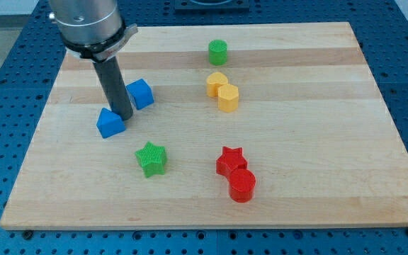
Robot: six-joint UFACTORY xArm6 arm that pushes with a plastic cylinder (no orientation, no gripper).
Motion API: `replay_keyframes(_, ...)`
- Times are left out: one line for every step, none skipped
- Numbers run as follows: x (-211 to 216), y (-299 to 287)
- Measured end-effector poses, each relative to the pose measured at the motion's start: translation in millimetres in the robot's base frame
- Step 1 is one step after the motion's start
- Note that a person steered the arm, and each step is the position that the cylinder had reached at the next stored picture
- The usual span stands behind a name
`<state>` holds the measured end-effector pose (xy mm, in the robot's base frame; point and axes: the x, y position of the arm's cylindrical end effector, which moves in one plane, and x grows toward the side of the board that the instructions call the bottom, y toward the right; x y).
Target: Drag the blue triangle towards the bottom right corner
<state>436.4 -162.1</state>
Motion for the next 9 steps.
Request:
replay_keyframes(5,-13)
replay_keyframes(-16,-19)
replay_keyframes(-18,-66)
replay_keyframes(28,-89)
replay_keyframes(36,-63)
replay_keyframes(26,-20)
replay_keyframes(26,27)
replay_keyframes(26,80)
replay_keyframes(26,143)
